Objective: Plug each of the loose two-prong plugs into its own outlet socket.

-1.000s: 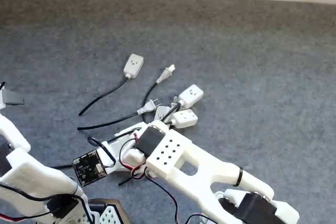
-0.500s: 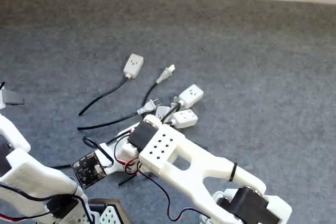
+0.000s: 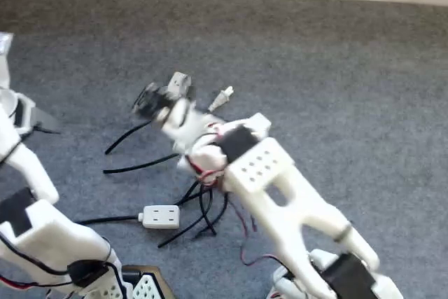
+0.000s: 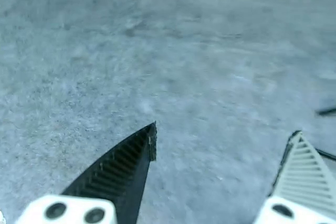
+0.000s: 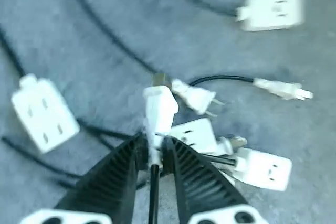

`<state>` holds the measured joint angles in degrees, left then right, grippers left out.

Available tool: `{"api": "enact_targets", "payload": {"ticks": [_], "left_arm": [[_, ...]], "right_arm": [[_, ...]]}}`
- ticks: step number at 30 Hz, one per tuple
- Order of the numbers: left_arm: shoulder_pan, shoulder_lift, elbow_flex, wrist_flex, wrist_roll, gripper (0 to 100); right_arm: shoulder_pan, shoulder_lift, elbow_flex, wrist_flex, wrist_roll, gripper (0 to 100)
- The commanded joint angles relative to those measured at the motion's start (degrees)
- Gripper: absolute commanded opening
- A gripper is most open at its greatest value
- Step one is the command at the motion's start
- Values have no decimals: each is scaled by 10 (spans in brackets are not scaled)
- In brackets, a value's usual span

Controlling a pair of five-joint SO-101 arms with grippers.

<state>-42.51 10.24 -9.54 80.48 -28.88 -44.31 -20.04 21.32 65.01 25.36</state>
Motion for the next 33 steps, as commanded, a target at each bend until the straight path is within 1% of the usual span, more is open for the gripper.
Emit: {"api": "enact_targets", "payload": {"ticks": [1, 4, 6, 9, 11, 16, 19, 22, 24, 26, 31, 33], "left_arm": [[67, -87, -22, 69, 0, 375], [127, -133, -20, 126, -1, 376], [171, -176, 4, 138, -1, 376], [235, -265, 85, 129, -1, 377], [272, -337, 166, 92, 6, 377], [327, -509, 381, -33, 31, 377], [349, -594, 485, -84, 36, 377], [373, -660, 561, -118, 47, 377], [379, -691, 579, -119, 65, 377], [382, -711, 580, -118, 69, 377], [380, -717, 578, -118, 69, 377], [378, -717, 578, -118, 69, 374]], "right_arm": [[42, -127, 13, -27, -93, 5], [47, -197, 114, -86, -118, 5], [39, -246, 208, -153, -120, 5], [18, -314, 334, -239, -131, 5], [1, -349, 395, -269, -152, 5], [-36, -395, 407, -247, -156, 5], [-51, -395, 407, -245, -170, 5], [-66, -395, 407, -244, -176, 5], [-70, -395, 407, -244, -176, 5], [-69, -395, 407, -244, -176, 5], [-67, -395, 412, -241, -173, 5], [-51, -395, 413, -206, -153, 5]]}}
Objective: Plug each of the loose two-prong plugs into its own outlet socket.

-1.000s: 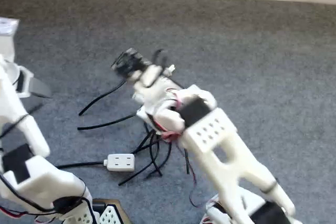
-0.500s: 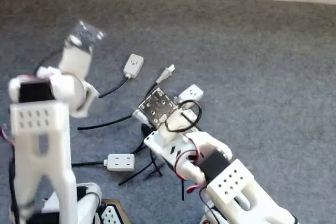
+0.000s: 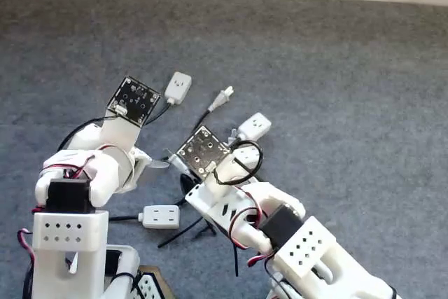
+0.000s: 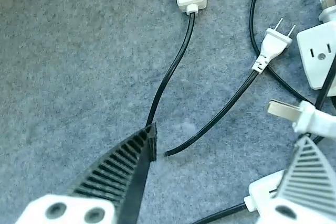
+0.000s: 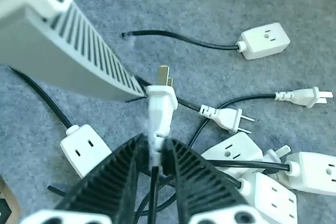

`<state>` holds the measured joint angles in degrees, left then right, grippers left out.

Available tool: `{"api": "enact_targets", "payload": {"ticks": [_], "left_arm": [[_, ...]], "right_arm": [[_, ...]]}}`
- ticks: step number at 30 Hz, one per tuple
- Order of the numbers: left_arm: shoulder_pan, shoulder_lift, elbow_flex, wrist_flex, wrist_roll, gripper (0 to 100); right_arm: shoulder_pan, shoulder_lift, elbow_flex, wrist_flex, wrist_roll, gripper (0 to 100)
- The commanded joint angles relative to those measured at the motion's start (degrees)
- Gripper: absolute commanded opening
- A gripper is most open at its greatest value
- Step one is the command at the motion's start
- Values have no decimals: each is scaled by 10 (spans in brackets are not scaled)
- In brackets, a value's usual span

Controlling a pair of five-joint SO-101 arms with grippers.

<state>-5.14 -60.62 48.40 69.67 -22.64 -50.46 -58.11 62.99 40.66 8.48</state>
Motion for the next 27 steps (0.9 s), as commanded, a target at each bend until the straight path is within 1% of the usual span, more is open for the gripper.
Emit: {"api": "enact_targets", "payload": {"ticks": [1, 3, 6, 7, 9, 12, 16, 20, 24, 27], "left_arm": [[4, -8, 0, -11, 6, 373], [-9, -9, 14, -13, 7, 373], [-28, -10, 42, -33, 25, 373], [-31, -10, 53, -46, 33, 373], [-32, -9, 76, -76, 46, 373], [-29, -9, 108, -112, 73, 373], [-27, -9, 140, -144, 98, 373], [-10, -10, 160, -152, 100, 373], [-4, -13, 167, -152, 100, 373], [-5, -13, 168, -151, 100, 373]], "right_arm": [[31, -17, -4, 61, 33, 5], [109, -18, -4, 95, 58, 5], [245, -16, -4, 96, 98, 5], [277, -16, -5, 96, 107, 5], [318, -14, -4, 99, 126, 5], [340, -13, 16, 122, 142, 5], [354, 4, 65, 118, 170, 5], [375, 63, 92, 49, 170, 5], [375, 149, 92, -12, 169, 5], [375, 198, 95, -35, 168, 5]]}}
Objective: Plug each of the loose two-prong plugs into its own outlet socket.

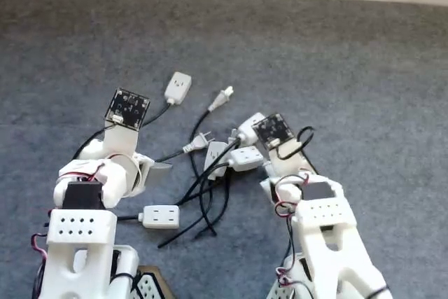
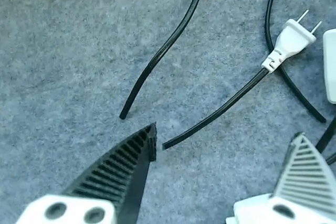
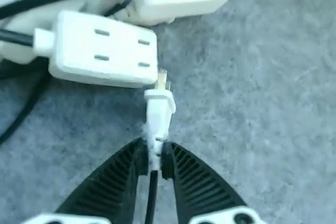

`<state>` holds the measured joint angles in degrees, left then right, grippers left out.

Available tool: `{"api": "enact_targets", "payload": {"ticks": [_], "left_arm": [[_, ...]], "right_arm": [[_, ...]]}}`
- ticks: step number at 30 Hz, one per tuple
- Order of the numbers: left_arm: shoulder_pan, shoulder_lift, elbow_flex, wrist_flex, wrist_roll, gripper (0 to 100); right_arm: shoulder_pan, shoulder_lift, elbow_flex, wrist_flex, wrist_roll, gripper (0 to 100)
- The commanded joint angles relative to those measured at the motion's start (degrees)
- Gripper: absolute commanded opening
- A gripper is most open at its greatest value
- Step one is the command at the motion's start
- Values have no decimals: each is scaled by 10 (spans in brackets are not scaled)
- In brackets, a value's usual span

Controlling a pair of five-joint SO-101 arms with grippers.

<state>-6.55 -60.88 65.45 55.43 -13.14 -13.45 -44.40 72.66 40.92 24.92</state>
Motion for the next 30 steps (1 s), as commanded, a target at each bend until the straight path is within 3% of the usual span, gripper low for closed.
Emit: {"api": "enact_targets", "payload": {"ticks": [1, 5, 12, 23, 30], "left_arm": [[9, -10, -2, -9, 5, 373], [9, -9, -2, -9, 5, 373], [10, -7, -2, -10, 5, 373], [10, -7, -2, -10, 5, 373], [10, -7, -2, -8, 5, 373]], "right_arm": [[5, 73, -4, -37, 4, 9], [6, 86, -4, -30, 4, 29], [2, 86, -16, -22, 4, 198], [1, 92, -43, -22, 4, 202], [-29, 92, -43, -22, -42, 202]]}}
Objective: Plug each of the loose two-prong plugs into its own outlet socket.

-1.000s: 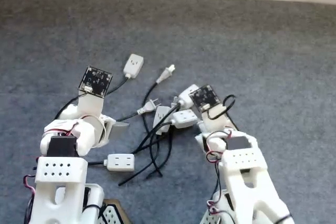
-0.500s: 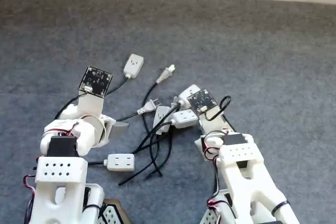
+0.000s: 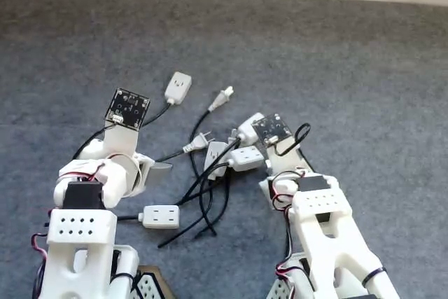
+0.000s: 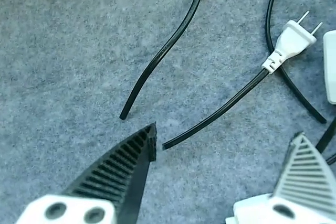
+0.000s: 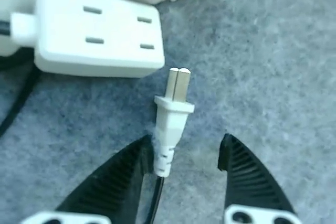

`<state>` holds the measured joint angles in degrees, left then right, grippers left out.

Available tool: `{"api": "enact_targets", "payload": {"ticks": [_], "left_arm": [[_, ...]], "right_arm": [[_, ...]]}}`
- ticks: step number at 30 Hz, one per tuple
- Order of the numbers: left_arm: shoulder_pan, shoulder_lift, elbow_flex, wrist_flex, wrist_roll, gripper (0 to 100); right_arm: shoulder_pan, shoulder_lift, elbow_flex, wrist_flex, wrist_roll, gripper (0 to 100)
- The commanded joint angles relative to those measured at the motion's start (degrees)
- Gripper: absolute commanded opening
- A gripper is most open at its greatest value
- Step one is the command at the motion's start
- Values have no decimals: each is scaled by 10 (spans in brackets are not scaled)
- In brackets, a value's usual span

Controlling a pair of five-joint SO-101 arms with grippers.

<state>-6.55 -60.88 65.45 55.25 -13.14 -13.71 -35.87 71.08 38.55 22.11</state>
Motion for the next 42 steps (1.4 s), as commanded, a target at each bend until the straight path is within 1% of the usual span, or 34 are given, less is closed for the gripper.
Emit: {"api": "enact_targets", "payload": {"ticks": [1, 10, 12, 16, 18, 35, 38, 42], "left_arm": [[10, -7, -1, -6, 5, 373], [10, -7, -1, -6, 5, 373], [10, -7, -1, -6, 5, 373], [10, -7, -1, -6, 5, 373], [10, -7, -1, -6, 5, 373], [10, -7, -1, -7, 5, 373], [10, -7, -1, -6, 5, 373], [10, -7, -1, -6, 5, 373]], "right_arm": [[-28, 7, -27, 2, -14, 202], [-28, 7, -25, 3, -15, 200], [-28, 7, -19, 4, -15, 170], [-26, 7, -7, 2, -15, 54], [-25, 7, -7, 2, -15, 35], [-24, 7, 27, 7, -11, 35], [-25, 7, 22, 38, -12, 37], [-24, 7, 22, 41, -14, 94]]}}
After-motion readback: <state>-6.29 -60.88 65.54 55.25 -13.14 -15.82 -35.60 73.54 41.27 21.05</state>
